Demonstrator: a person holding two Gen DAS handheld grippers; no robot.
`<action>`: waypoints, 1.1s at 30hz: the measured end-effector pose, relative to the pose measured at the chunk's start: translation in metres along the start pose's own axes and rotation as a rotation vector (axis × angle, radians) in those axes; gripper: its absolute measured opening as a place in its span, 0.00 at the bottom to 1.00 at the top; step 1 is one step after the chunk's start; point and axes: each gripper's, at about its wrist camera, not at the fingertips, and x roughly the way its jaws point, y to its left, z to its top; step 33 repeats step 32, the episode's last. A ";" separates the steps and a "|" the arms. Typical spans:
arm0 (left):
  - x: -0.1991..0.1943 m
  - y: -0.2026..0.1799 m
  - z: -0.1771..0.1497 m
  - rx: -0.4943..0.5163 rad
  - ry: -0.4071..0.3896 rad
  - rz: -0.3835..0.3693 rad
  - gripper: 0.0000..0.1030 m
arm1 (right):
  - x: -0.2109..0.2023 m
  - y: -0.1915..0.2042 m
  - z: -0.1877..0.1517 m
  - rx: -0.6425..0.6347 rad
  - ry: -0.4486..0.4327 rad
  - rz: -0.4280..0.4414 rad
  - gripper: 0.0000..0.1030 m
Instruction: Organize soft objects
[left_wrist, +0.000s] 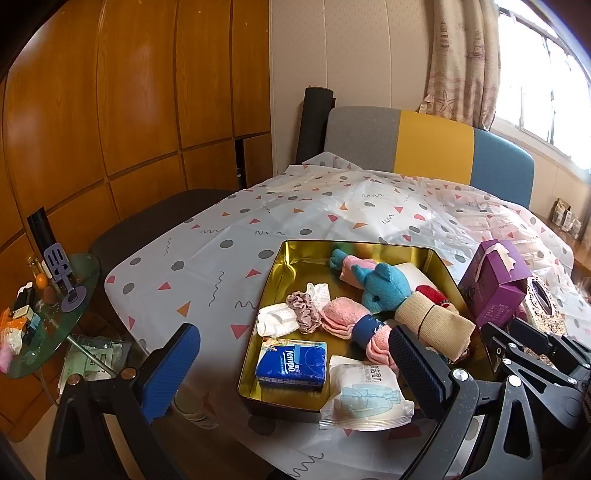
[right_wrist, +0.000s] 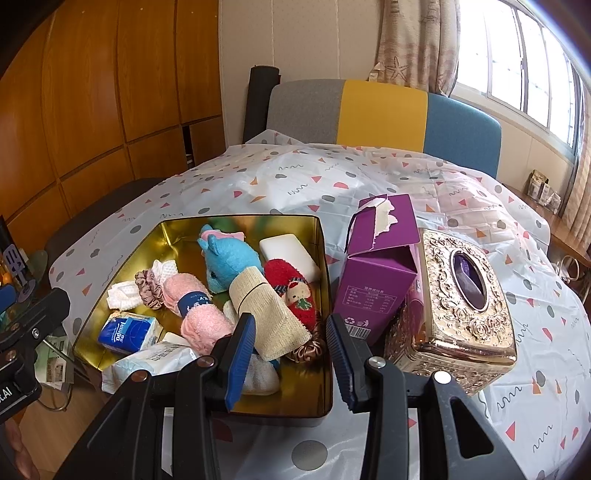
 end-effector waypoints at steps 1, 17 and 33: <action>0.000 0.001 0.000 -0.002 -0.001 0.000 1.00 | 0.000 0.000 0.000 0.000 0.000 -0.001 0.39; 0.002 -0.001 -0.002 0.002 0.022 -0.002 1.00 | 0.003 -0.002 -0.003 0.007 0.007 -0.006 0.39; 0.006 -0.003 -0.004 0.019 0.024 -0.021 1.00 | -0.004 -0.012 0.000 0.038 -0.028 -0.012 0.39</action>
